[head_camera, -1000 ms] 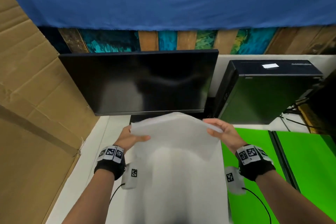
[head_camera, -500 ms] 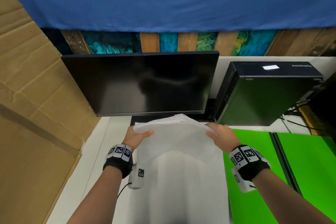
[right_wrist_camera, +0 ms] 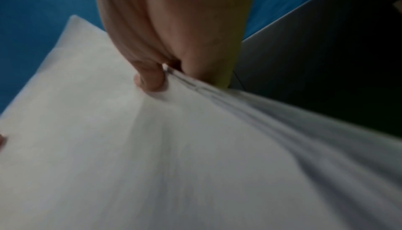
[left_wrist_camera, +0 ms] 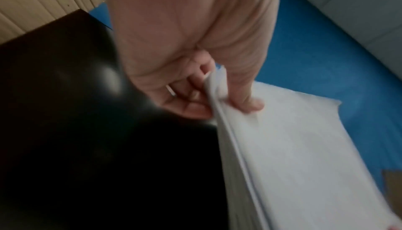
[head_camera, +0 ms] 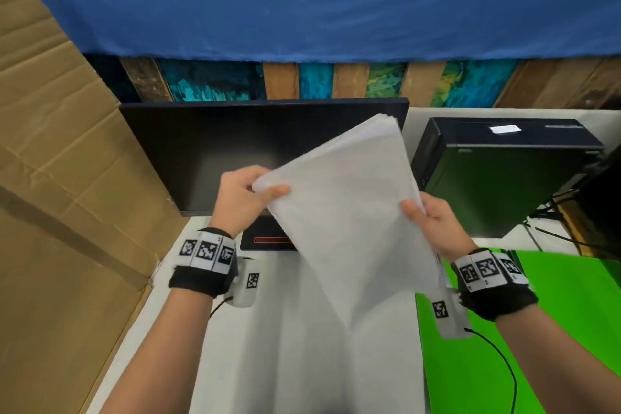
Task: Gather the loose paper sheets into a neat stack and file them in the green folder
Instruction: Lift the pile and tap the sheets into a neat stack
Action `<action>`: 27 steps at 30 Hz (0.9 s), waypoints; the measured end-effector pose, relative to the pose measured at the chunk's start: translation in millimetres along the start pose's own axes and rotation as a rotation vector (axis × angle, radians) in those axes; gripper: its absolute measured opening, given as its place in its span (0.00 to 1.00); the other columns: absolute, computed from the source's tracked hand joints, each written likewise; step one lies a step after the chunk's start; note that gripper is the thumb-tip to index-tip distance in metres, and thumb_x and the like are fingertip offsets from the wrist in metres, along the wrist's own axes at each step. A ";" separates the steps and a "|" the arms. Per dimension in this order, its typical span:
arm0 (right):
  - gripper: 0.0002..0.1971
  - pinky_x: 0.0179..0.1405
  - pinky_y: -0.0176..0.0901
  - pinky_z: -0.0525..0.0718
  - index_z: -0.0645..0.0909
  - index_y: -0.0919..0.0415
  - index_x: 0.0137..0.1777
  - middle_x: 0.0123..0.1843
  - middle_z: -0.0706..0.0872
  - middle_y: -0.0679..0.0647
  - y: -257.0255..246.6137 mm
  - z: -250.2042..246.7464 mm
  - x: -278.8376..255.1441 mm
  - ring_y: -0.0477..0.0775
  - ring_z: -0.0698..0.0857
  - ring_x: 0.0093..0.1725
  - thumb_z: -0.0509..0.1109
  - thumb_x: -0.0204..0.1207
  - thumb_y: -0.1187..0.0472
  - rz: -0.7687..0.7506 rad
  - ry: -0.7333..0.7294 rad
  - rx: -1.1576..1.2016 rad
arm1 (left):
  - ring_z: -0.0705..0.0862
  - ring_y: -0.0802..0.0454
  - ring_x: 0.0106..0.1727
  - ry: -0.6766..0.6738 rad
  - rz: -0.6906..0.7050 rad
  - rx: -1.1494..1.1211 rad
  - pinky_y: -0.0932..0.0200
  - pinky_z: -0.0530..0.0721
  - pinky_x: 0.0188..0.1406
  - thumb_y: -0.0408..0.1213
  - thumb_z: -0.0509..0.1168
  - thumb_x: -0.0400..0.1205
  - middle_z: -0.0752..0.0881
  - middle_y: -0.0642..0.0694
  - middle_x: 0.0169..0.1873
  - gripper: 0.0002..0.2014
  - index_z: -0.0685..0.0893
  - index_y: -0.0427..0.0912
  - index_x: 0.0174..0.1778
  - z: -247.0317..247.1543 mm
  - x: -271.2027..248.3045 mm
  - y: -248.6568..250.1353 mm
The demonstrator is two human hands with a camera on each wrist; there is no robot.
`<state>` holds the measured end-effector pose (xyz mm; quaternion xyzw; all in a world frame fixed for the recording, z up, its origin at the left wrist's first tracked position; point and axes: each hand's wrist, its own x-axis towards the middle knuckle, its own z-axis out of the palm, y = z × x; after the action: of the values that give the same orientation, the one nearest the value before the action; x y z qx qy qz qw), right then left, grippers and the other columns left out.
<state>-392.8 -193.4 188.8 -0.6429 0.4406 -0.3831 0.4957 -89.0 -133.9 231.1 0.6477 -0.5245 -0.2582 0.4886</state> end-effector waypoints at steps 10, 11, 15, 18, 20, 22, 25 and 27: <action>0.08 0.47 0.30 0.86 0.89 0.49 0.45 0.43 0.92 0.36 -1.6 12.1 -4.4 0.34 0.89 0.44 0.79 0.67 0.58 -0.002 -0.052 0.172 | 0.90 0.55 0.47 -0.102 -0.170 -0.459 0.65 0.87 0.41 0.34 0.79 0.65 0.91 0.52 0.45 0.18 0.86 0.45 0.50 33.7 -15.7 2.0; 0.12 0.54 0.29 0.85 0.89 0.43 0.46 0.45 0.91 0.32 4.4 14.9 -7.3 0.31 0.88 0.48 0.79 0.68 0.62 0.011 -0.101 0.123 | 0.90 0.55 0.46 -0.146 -0.224 -0.407 0.64 0.87 0.40 0.32 0.79 0.67 0.92 0.53 0.42 0.15 0.88 0.47 0.48 43.1 -20.6 -12.0; 0.26 0.62 0.27 0.81 0.88 0.33 0.48 0.50 0.89 0.27 13.7 20.0 -10.7 0.26 0.85 0.53 0.70 0.75 0.73 0.018 -0.141 0.073 | 0.91 0.58 0.49 -0.267 -0.254 -0.334 0.63 0.86 0.46 0.31 0.77 0.71 0.93 0.55 0.45 0.14 0.89 0.49 0.51 66.9 -33.2 -34.7; 0.23 0.50 0.23 0.83 0.87 0.38 0.48 0.47 0.90 0.29 20.7 18.2 -8.9 0.28 0.87 0.49 0.70 0.75 0.74 0.032 -0.097 0.119 | 0.90 0.63 0.49 -0.263 -0.266 -0.336 0.67 0.85 0.47 0.31 0.75 0.73 0.92 0.56 0.45 0.14 0.88 0.52 0.50 72.9 -33.3 -33.8; 0.20 0.45 0.24 0.84 0.84 0.44 0.51 0.44 0.91 0.32 22.0 18.6 -9.1 0.30 0.88 0.46 0.70 0.75 0.74 0.054 -0.072 0.136 | 0.89 0.63 0.50 -0.245 -0.288 -0.327 0.63 0.85 0.51 0.31 0.75 0.73 0.91 0.53 0.49 0.15 0.86 0.53 0.52 76.1 -35.4 -37.1; 0.18 0.45 0.26 0.84 0.83 0.46 0.51 0.43 0.91 0.33 22.6 18.2 -8.5 0.31 0.88 0.45 0.69 0.76 0.73 0.024 -0.044 0.110 | 0.89 0.59 0.53 -0.220 -0.294 -0.312 0.59 0.86 0.57 0.31 0.75 0.73 0.90 0.51 0.52 0.17 0.85 0.53 0.54 77.9 -38.9 -38.1; 0.17 0.46 0.27 0.84 0.83 0.46 0.51 0.45 0.91 0.36 13.2 13.7 -6.7 0.34 0.88 0.46 0.69 0.76 0.73 -0.051 0.000 0.131 | 0.89 0.59 0.55 -0.180 -0.268 -0.345 0.64 0.87 0.53 0.32 0.76 0.72 0.90 0.51 0.54 0.19 0.84 0.51 0.58 79.2 -41.8 -33.1; 0.16 0.48 0.28 0.84 0.83 0.47 0.51 0.45 0.91 0.37 11.1 9.1 -3.8 0.35 0.88 0.47 0.68 0.77 0.71 -0.083 -0.028 0.130 | 0.89 0.61 0.54 -0.152 -0.251 -0.371 0.71 0.86 0.47 0.32 0.76 0.72 0.90 0.53 0.53 0.21 0.83 0.47 0.61 78.6 -41.6 -30.0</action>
<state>-387.7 -188.4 175.8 -0.6324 0.3808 -0.4221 0.5261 -155.9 -124.3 166.0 0.5856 -0.4187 -0.4571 0.5224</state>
